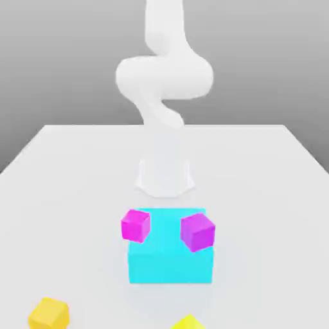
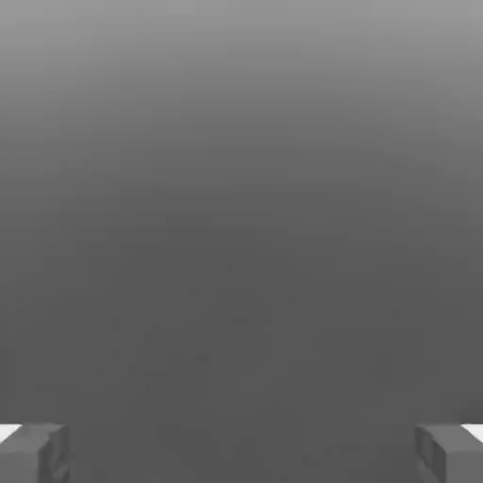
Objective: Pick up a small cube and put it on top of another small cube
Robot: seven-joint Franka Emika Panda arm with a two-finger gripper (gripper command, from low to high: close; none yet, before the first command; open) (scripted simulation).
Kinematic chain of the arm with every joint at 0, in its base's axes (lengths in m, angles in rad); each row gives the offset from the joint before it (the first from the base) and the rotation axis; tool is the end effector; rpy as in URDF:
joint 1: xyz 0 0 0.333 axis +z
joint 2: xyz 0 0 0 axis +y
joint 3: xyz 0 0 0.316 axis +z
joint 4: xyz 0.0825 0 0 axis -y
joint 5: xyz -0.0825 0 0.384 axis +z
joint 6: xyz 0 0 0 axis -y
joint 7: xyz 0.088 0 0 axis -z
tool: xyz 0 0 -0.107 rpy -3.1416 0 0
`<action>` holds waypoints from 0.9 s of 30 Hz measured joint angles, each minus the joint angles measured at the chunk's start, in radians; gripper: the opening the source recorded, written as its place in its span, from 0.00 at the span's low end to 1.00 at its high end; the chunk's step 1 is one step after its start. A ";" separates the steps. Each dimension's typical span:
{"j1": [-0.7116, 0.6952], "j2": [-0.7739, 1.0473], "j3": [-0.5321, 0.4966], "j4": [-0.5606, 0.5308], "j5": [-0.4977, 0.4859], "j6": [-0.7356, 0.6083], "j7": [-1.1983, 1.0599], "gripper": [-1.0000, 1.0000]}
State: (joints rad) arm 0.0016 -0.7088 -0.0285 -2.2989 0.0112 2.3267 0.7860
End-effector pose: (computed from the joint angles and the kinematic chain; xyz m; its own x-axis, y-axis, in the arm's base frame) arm 0.3794 -0.0139 0.6814 0.5089 -0.7318 0.4534 -0.5381 -0.6815 -0.4960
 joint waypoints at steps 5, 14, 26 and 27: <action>0.001 0.187 -0.059 0.003 0.029 0.053 -0.034 0.50; -0.016 0.513 -0.148 0.008 0.101 0.146 -0.107 0.50; -0.104 0.946 -0.198 0.014 0.174 0.272 -0.188 0.50; -0.112 0.982 -0.202 0.014 0.175 0.283 -0.191 0.50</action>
State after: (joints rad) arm -0.1105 0.2727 -0.2306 -2.2848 0.1864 2.6094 0.5948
